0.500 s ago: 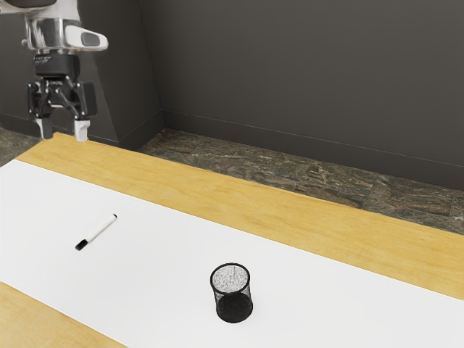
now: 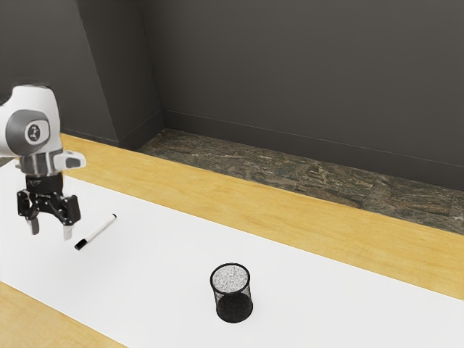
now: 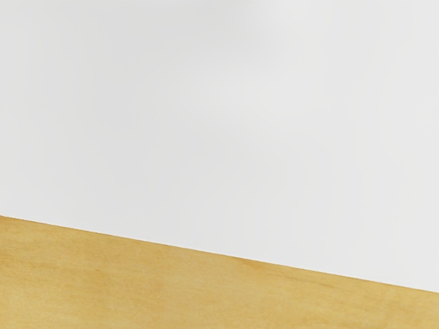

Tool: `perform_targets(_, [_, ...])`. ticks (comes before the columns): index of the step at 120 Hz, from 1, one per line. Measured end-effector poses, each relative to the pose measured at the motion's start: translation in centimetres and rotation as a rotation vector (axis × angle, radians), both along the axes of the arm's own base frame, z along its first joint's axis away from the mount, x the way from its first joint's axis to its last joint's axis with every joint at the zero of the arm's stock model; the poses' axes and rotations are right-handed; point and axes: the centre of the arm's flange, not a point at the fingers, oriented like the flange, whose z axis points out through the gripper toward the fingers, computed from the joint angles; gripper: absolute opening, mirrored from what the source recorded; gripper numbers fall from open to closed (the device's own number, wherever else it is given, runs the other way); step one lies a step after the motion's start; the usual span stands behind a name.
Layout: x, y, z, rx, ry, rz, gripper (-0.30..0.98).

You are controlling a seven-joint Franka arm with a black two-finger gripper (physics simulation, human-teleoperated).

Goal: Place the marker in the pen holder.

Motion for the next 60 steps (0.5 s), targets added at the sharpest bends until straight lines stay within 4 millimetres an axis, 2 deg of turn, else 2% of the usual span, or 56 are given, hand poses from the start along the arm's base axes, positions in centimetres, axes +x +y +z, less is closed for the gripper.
perform_targets(7, [-0.7,0.5,-2.8,0.008,-0.026,-0.033,0.69])
perform_targets(18, [-0.3,1.6,-6.1,0.03,-0.071,-0.084,0.68])
perform_targets(41, [3.7,3.8,-9.5,0.098,-0.193,-0.196,0.67])
perform_targets(60, [5.3,5.1,-12.2,0.115,-0.255,-0.256,0.64])
